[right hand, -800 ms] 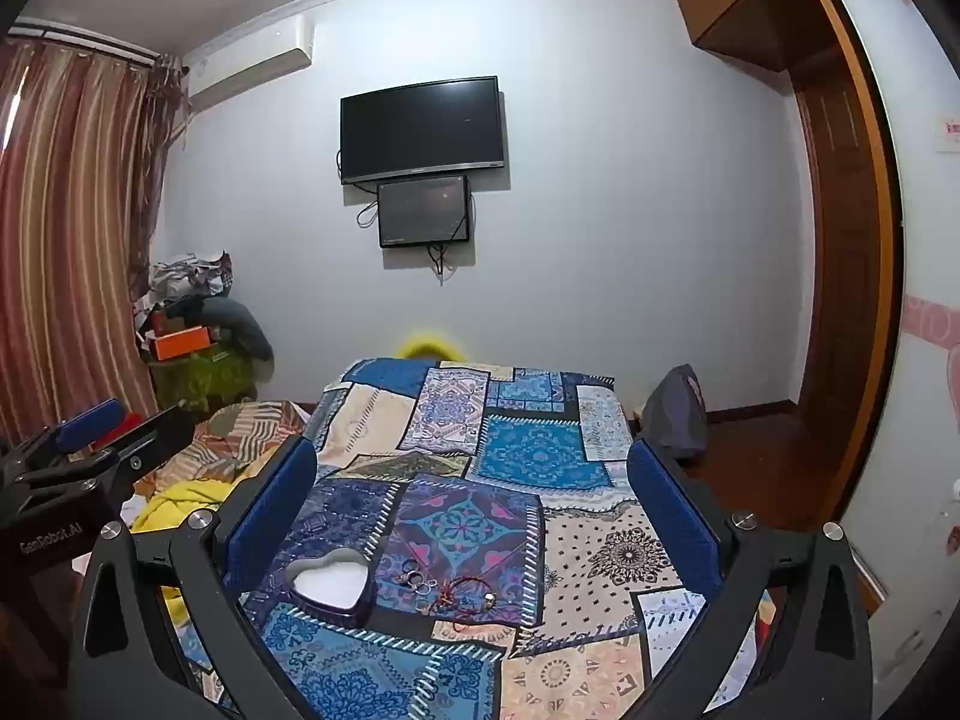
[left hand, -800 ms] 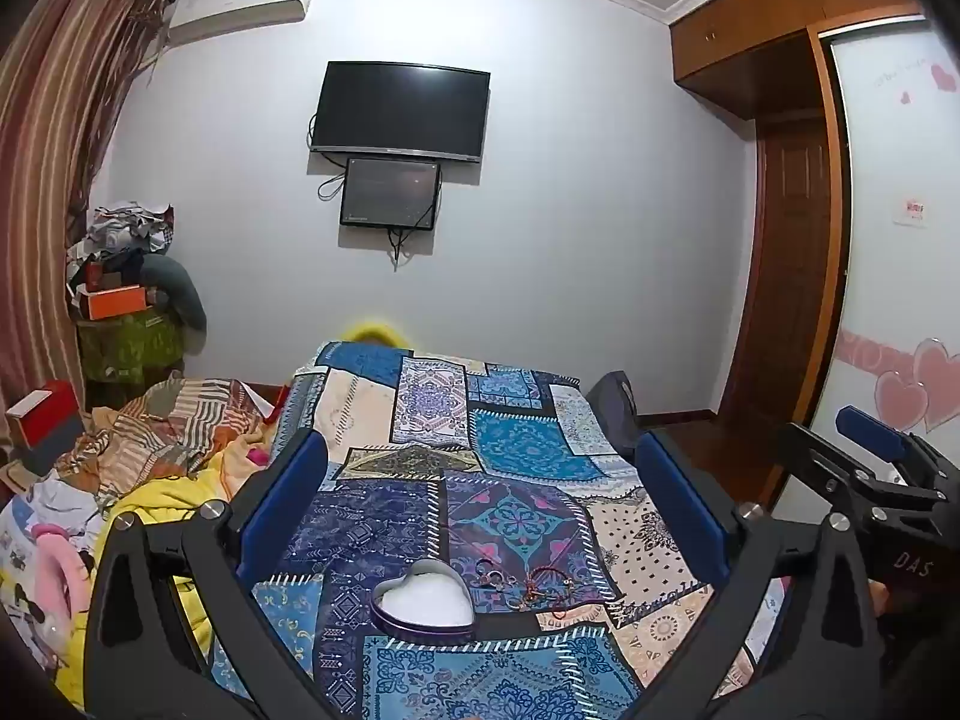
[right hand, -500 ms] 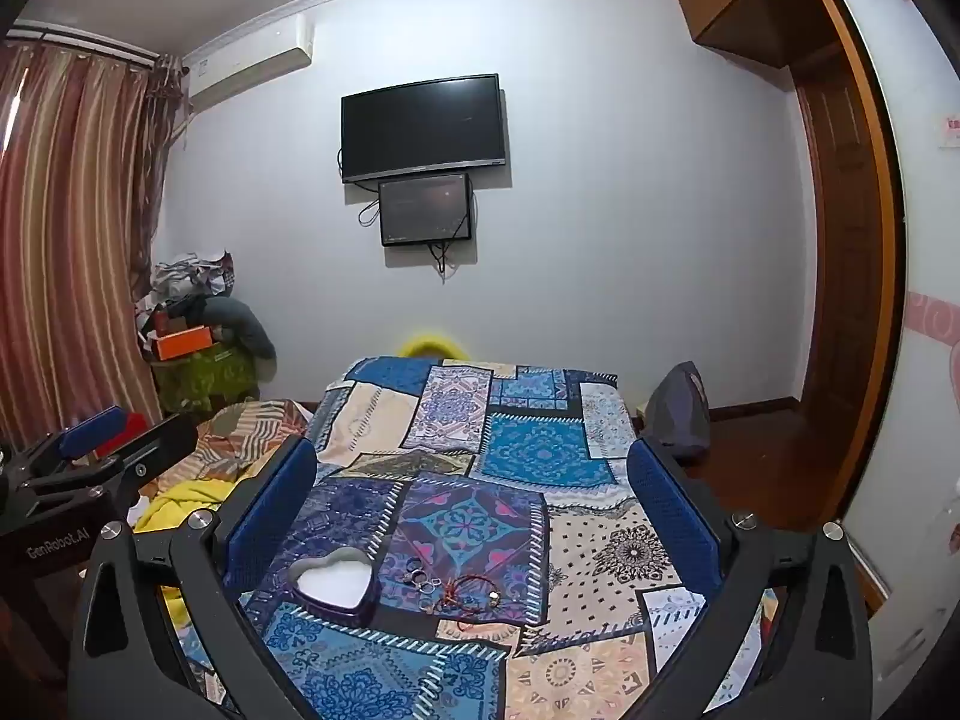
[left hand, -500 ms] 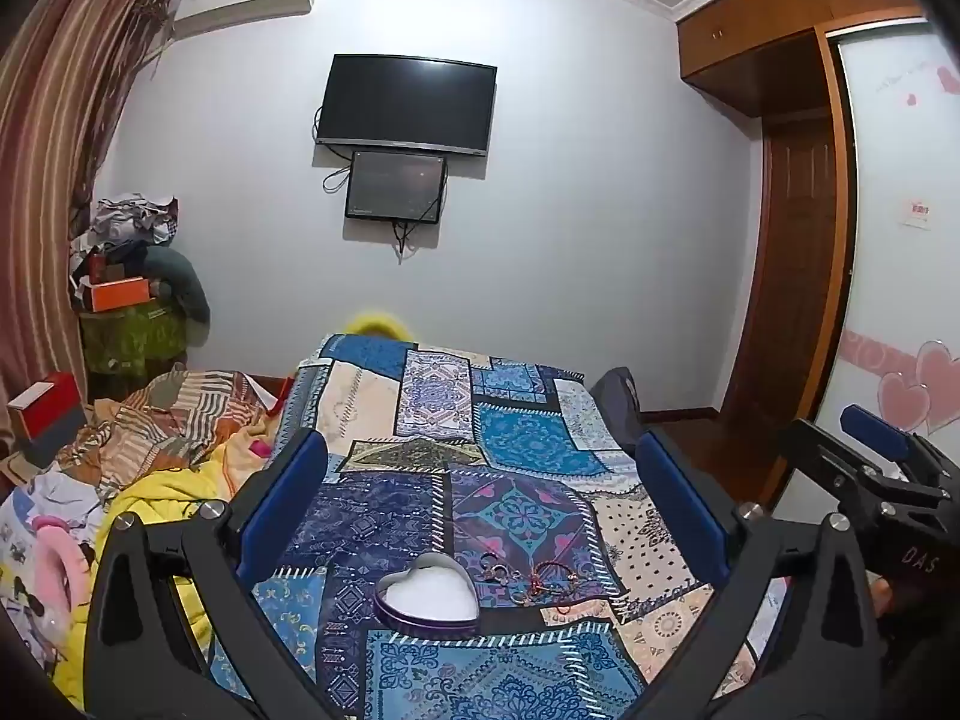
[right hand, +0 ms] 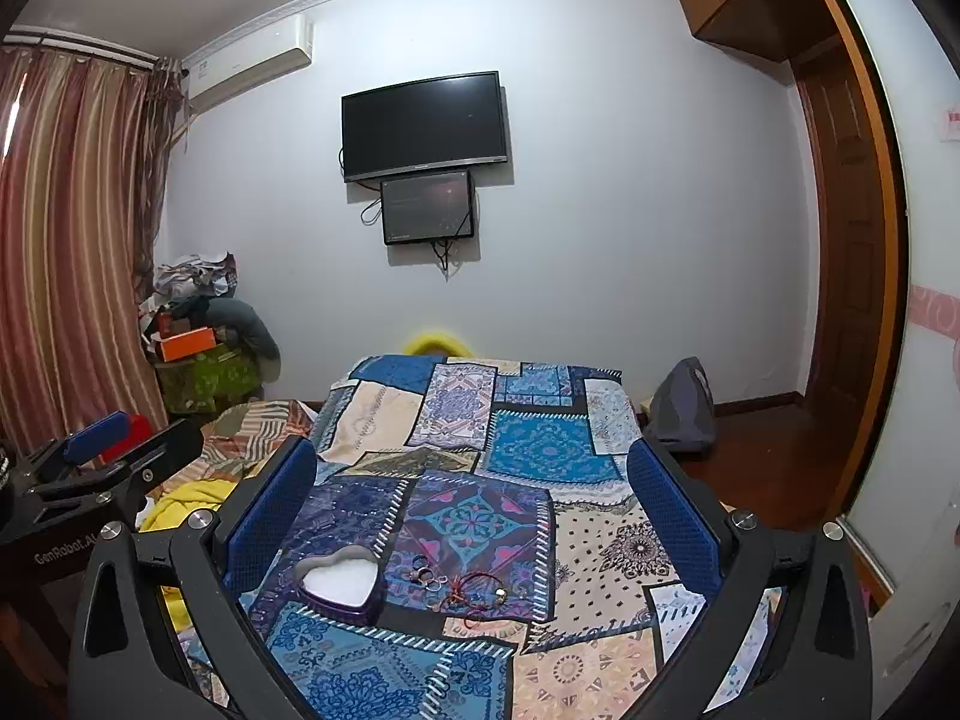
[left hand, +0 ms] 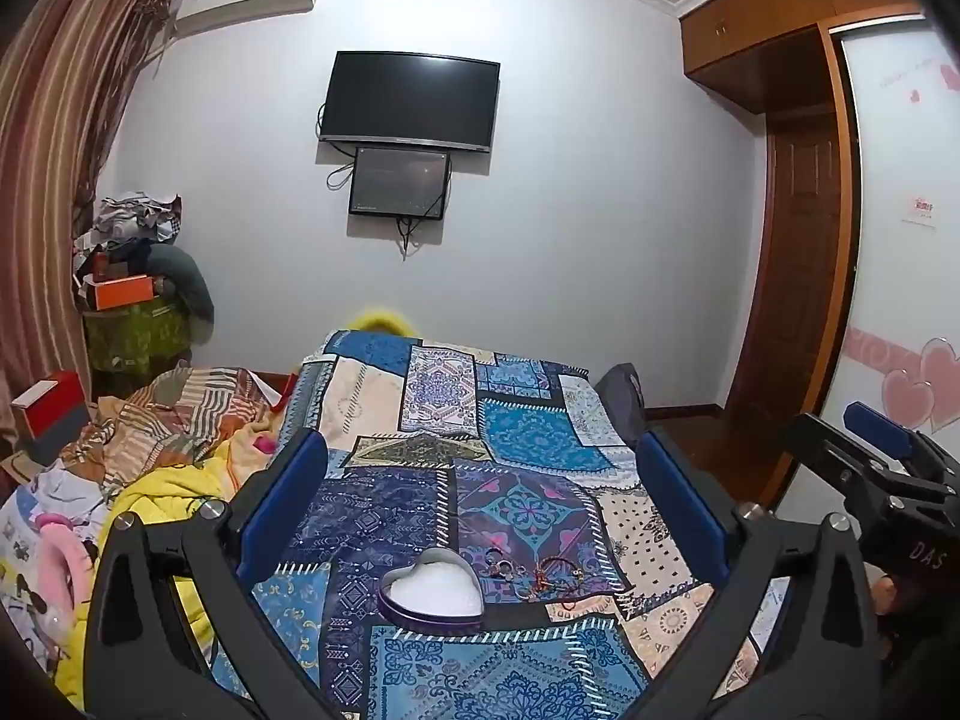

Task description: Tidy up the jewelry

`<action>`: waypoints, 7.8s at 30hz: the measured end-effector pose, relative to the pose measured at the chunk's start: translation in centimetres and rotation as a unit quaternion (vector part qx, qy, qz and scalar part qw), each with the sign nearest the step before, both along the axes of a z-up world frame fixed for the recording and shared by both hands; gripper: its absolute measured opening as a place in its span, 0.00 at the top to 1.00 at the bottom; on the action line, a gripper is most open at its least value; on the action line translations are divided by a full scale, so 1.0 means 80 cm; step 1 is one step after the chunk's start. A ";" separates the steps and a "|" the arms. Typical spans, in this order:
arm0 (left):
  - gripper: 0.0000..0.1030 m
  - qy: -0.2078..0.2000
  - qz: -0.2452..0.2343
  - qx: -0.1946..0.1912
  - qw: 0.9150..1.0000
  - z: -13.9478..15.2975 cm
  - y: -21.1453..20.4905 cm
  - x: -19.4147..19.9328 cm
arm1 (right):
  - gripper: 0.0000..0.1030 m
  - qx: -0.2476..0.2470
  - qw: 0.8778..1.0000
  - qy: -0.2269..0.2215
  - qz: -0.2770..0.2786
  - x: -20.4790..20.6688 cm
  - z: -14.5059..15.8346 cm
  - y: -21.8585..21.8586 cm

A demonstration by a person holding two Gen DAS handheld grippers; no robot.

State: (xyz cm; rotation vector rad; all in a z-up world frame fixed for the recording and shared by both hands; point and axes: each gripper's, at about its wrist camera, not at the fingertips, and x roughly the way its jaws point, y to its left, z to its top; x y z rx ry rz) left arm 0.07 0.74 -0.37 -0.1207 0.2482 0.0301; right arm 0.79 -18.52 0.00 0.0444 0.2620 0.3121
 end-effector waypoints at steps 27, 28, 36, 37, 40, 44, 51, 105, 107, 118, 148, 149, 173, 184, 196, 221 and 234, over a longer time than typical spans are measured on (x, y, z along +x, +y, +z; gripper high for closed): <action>0.00 -0.005 0.004 0.012 1.000 0.000 -0.006 0.000 | 0.00 0.005 1.000 0.000 0.006 -0.002 0.003 -0.002; 0.00 -0.005 0.004 0.012 1.000 0.000 -0.006 0.000 | 0.00 0.004 1.000 0.000 0.006 -0.002 0.002 -0.001; 0.00 -0.005 0.005 0.010 1.000 0.001 -0.006 -0.002 | 0.00 0.004 1.000 0.000 0.007 -0.003 0.002 0.001; 0.00 -0.005 0.005 0.010 1.000 0.001 -0.005 -0.002 | 0.00 0.003 1.000 0.000 0.007 -0.003 0.002 0.002; 0.00 -0.006 0.005 0.011 1.000 0.001 -0.005 -0.002 | 0.00 0.003 1.000 0.000 0.008 -0.004 0.001 0.005; 0.00 -0.006 0.006 0.011 1.000 0.000 -0.004 -0.001 | 0.00 0.003 1.000 0.000 0.010 -0.003 0.002 0.006; 0.00 -0.007 0.006 0.012 1.000 0.000 -0.003 -0.001 | 0.00 0.002 1.000 0.001 0.012 -0.004 0.001 0.008; 0.36 0.279 -0.117 -0.024 0.953 -0.213 -0.063 0.192 | 0.33 -0.044 0.969 0.240 0.035 0.147 -0.166 -0.054; 0.44 0.289 -0.127 -0.033 0.948 -0.220 -0.067 0.201 | 0.37 -0.038 0.967 0.246 0.045 0.153 -0.169 -0.054; 0.65 0.333 -0.113 -0.023 0.936 -0.260 -0.069 0.229 | 0.55 -0.033 0.952 0.285 0.105 0.179 -0.195 -0.037; 0.70 0.351 -0.096 0.007 0.931 -0.263 -0.048 0.243 | 0.63 -0.026 0.930 0.343 0.131 0.205 -0.227 -0.033; 0.70 0.353 -0.103 -0.001 0.930 -0.263 -0.048 0.243 | 0.63 -0.029 0.929 0.344 0.131 0.207 -0.229 -0.032; 0.83 0.359 -0.125 0.079 0.922 -0.282 -0.094 0.257 | 0.90 -0.085 0.916 0.369 0.132 0.240 -0.260 -0.014; 0.94 0.346 -0.117 0.029 0.930 -0.268 -0.069 0.246 | 0.92 -0.075 0.926 0.349 0.124 0.232 -0.244 -0.018; 0.94 0.298 -0.110 0.018 0.948 -0.215 -0.061 0.218 | 0.92 -0.047 0.945 0.305 0.107 0.210 -0.183 -0.034; 0.94 0.221 -0.078 0.002 0.972 -0.139 0.024 0.157 | 0.92 -0.040 0.964 0.221 0.146 0.158 -0.095 0.060; 0.94 0.236 -0.079 -0.022 0.968 -0.166 0.063 0.164 | 0.92 -0.051 0.952 0.231 0.193 0.161 -0.106 0.131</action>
